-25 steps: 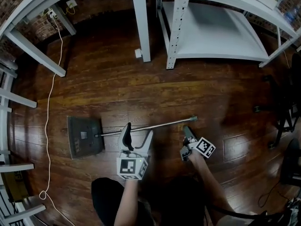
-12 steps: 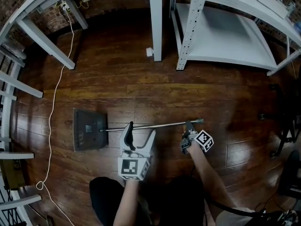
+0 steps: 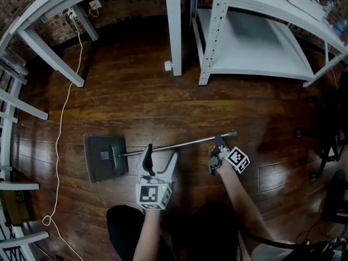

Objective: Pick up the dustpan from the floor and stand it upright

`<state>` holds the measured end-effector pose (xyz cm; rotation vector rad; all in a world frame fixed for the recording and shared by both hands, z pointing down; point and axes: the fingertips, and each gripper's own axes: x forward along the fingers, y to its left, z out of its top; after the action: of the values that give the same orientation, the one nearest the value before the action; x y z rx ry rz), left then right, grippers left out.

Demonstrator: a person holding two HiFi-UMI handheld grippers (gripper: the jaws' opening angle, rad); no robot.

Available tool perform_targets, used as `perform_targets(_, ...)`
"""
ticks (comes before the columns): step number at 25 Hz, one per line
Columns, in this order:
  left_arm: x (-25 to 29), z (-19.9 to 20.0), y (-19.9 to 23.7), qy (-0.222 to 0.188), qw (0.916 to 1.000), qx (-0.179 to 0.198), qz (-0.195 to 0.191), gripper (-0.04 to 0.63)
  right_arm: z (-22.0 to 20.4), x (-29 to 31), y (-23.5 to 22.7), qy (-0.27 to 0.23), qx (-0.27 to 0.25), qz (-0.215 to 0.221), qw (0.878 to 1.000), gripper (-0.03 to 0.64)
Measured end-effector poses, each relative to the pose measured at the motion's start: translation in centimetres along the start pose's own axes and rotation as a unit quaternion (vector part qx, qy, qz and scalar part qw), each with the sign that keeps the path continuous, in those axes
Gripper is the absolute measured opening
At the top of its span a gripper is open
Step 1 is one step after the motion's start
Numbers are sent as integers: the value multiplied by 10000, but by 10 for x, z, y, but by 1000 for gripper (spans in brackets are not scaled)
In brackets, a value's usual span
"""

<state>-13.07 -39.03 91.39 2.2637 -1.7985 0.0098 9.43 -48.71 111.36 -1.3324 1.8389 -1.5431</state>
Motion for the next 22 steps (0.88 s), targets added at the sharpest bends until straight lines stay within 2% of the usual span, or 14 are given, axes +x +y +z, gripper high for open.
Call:
perform_targets(6,8,17,-14,-160,9998,-68,-116,373,87,-21,92,-630,-719,475,9943,69)
perform_targets(11,6,29,-22,-252,9994,-104,-193,373,141,-46,176,-1143,-1561,775,9780,64)
perform_targets(14,4,39,-18,-320,9993,-124,-171,373,154,-55,232,-1299,-2159,927,9633,64)
perform_targets(17,-1,49,-10,-375,9992,-105,-110,373,148,-59,289,-1308,-2793,1007,9459,64)
perform_targets(22,-17,63,6,-423,9991,-53,61,373,102,-60,387,-1249,-3988,1343,8985,66)
